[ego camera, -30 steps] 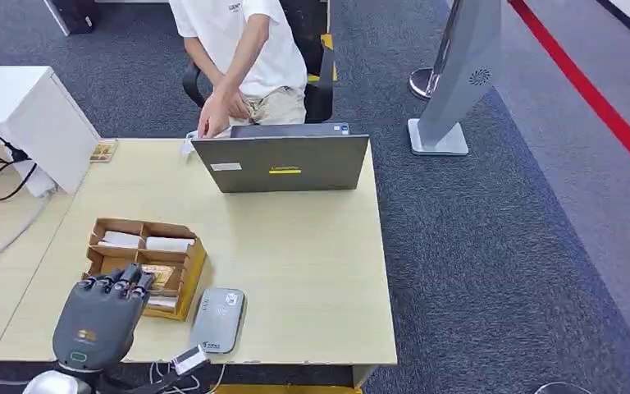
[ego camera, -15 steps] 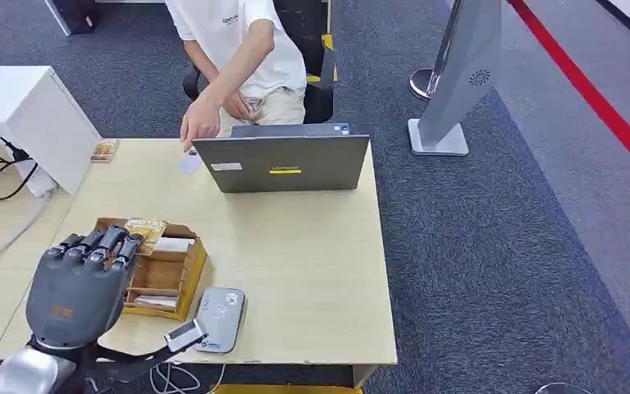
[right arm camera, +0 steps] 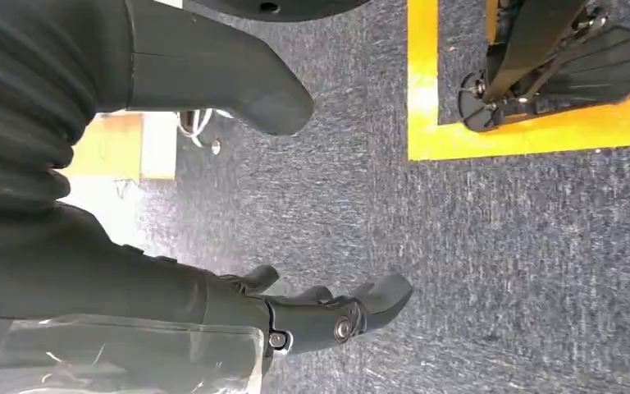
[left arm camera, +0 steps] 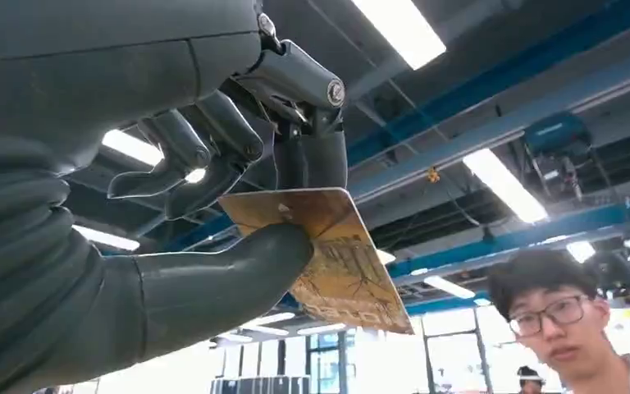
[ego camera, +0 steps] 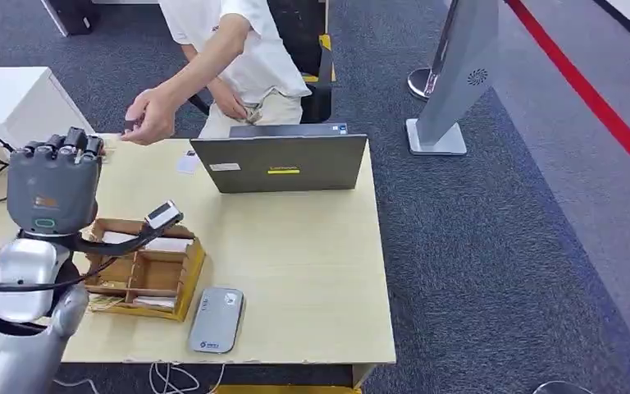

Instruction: Pass the card to the sensor for recognition and then transmit it.

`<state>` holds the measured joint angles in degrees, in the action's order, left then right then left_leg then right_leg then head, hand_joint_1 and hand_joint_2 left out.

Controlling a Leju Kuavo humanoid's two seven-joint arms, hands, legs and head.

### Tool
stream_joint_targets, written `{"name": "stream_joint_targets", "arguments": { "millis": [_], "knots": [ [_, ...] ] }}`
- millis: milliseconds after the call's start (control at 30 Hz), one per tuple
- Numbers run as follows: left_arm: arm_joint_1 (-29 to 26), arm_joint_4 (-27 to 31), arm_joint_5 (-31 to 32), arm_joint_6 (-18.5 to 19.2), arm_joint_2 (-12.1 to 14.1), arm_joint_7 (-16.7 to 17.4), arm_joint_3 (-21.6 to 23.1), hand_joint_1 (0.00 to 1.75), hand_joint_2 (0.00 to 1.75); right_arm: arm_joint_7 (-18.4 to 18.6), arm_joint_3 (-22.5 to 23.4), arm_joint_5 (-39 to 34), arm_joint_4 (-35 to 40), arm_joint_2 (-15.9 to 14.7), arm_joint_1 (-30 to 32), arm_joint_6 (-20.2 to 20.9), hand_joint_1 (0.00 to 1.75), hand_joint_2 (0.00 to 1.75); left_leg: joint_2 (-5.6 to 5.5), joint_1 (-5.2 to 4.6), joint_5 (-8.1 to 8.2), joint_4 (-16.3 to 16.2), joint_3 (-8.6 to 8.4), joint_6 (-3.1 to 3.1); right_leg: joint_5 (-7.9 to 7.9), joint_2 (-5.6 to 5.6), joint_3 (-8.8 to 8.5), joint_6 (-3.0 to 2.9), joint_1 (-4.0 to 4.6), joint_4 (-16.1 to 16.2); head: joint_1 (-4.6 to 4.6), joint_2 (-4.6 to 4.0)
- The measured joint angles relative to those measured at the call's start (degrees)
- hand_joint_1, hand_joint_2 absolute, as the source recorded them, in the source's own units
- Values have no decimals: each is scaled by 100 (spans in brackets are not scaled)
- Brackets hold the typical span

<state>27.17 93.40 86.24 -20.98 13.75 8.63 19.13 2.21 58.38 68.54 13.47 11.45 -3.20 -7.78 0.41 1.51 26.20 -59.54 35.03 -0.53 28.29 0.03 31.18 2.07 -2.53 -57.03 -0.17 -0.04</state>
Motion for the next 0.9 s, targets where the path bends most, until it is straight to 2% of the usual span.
{"name": "stream_joint_targets", "arguments": {
  "millis": [67, 167, 267, 667, 833, 900],
  "knots": [
    [128, -273, 125, -31, -20, 81, -46, 175, 175, 2, -35, 90, -9, 0, -9, 20, 0, 175, -1, 0, 0, -1, 5, 0, 1, -1, 3, 0, 0, 1, 2, 0],
    [522, -1029, 121, -361, -11, 2, -206, 175, 175, 15, -96, 162, -24, 0, -26, 48, 0, 175, 1, 0, 1, 0, 7, 0, 0, 1, 5, 0, 0, 0, -2, 0],
    [728, -1471, 121, -461, -11, -41, -332, 175, 175, 17, -140, 166, -35, -6, -30, 50, 0, 175, -2, 0, 0, 0, 7, 0, 1, -3, 6, 0, 0, 0, 4, 0],
    [863, -2023, 141, -487, -41, -31, -402, 175, 175, 17, -182, 205, -64, -9, -37, 63, 0, 175, 6, 0, 1, 0, 14, 0, 1, 7, 14, 0, 0, 1, 0, 0],
    [1238, -2882, 141, -929, -4, -35, -477, 175, 175, -7, -223, 275, -83, -9, -45, 70, 0, 175, 10, 0, 1, 0, 18, 0, 1, 14, 22, 0, 1, -2, 0, 0],
    [1370, -3100, 145, -1013, -2, -50, -536, 175, 175, -212, -243, 238, -85, -9, -66, 83, 0, 175, 10, 1, 1, 0, 20, 0, 1, 14, 24, 0, 2, -2, 0, 0]
  ]
}}
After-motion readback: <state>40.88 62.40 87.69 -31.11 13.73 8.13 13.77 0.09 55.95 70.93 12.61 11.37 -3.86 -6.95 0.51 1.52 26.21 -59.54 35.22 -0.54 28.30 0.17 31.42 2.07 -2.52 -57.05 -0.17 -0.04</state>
